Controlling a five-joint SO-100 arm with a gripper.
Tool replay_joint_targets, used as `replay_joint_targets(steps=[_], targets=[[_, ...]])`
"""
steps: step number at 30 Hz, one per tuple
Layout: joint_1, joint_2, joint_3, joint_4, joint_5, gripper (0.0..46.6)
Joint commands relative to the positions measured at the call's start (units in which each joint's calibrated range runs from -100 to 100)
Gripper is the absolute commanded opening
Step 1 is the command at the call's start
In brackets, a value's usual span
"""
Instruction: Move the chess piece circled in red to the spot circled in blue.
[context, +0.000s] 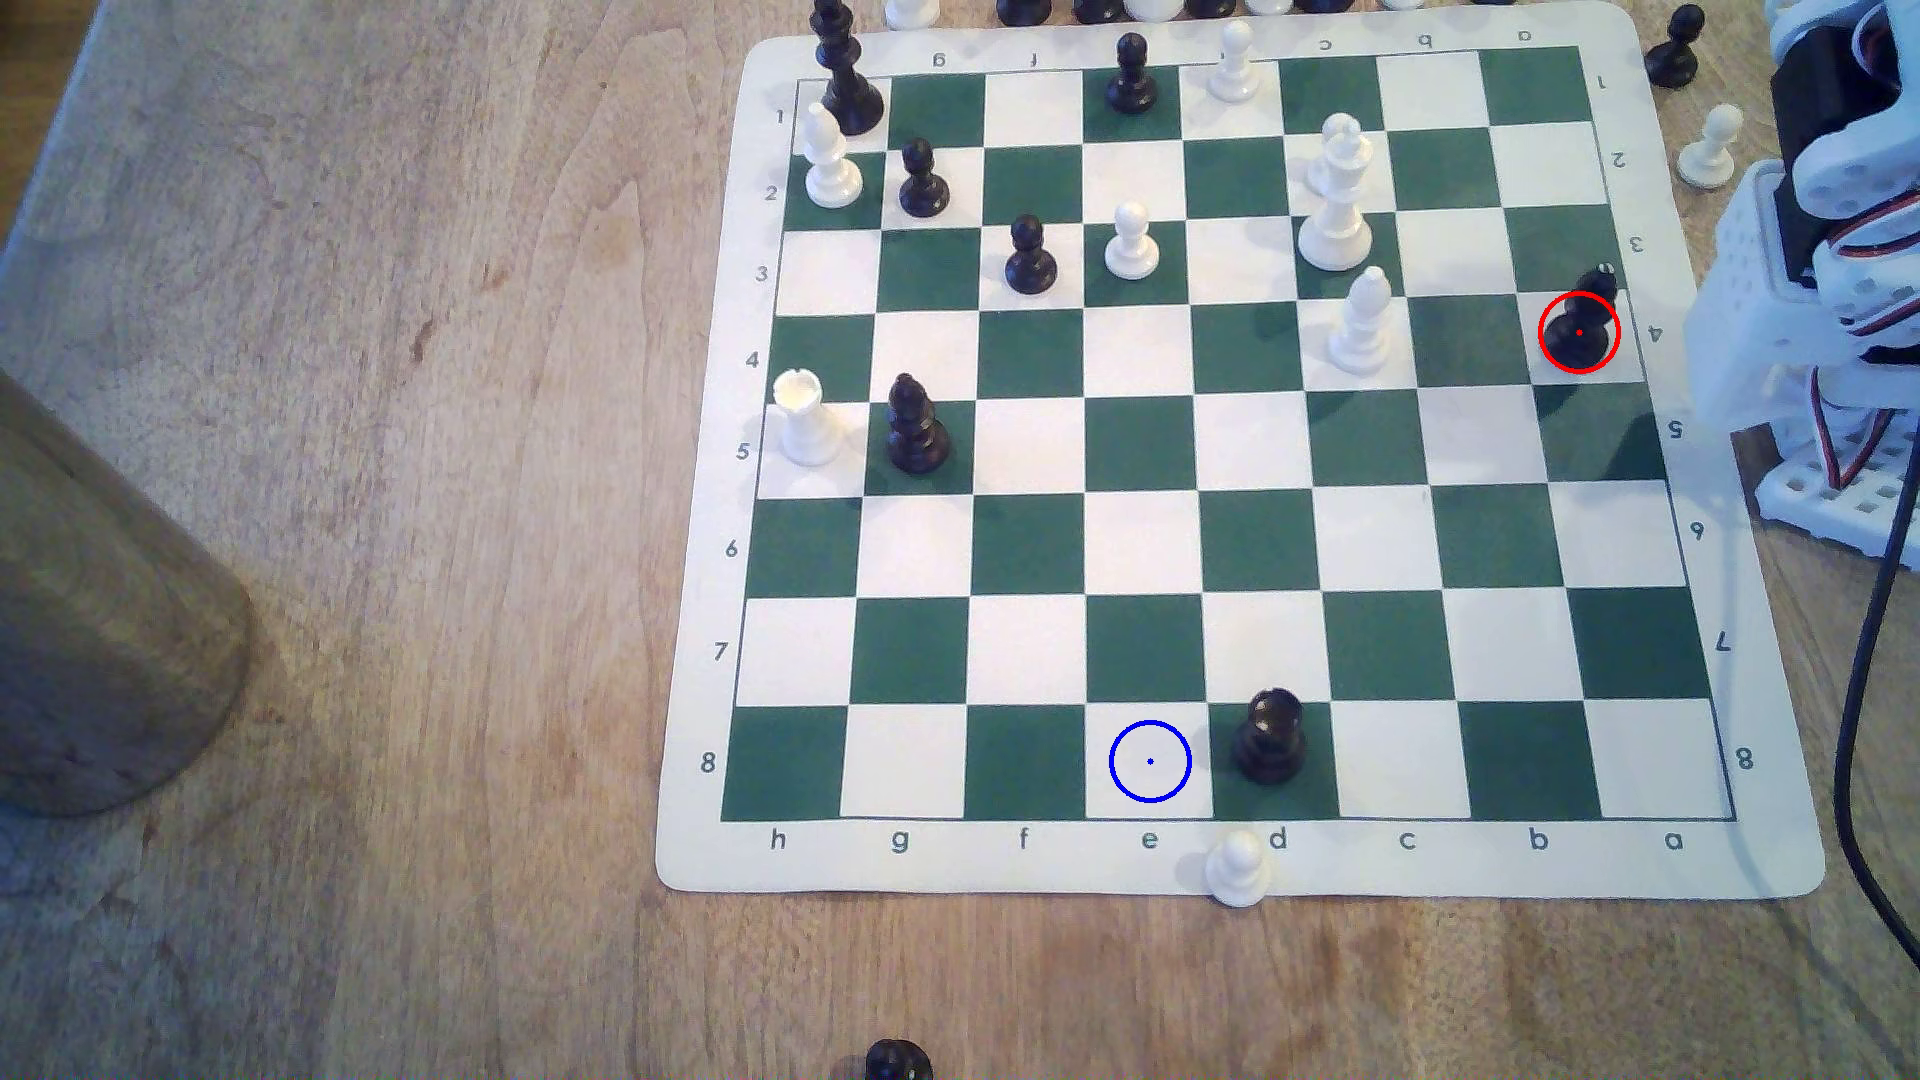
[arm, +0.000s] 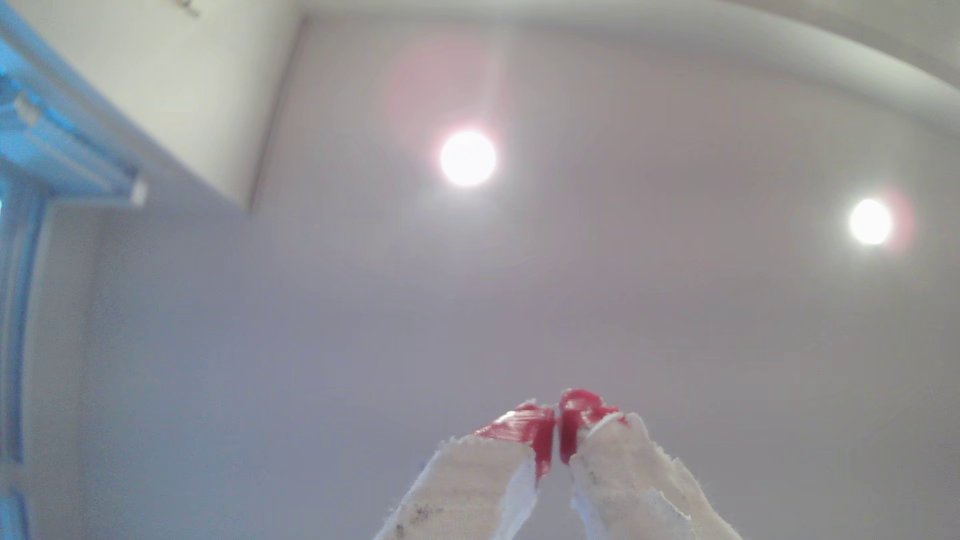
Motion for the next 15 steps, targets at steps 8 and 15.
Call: replay_joint_targets(steps=[8, 15], targets=[[-0.62, -0.20, -5.90, 15.11, 0.15, 0.2], [-1.95, -0.20, -20.67, 47.37, -0.10, 0.2]])
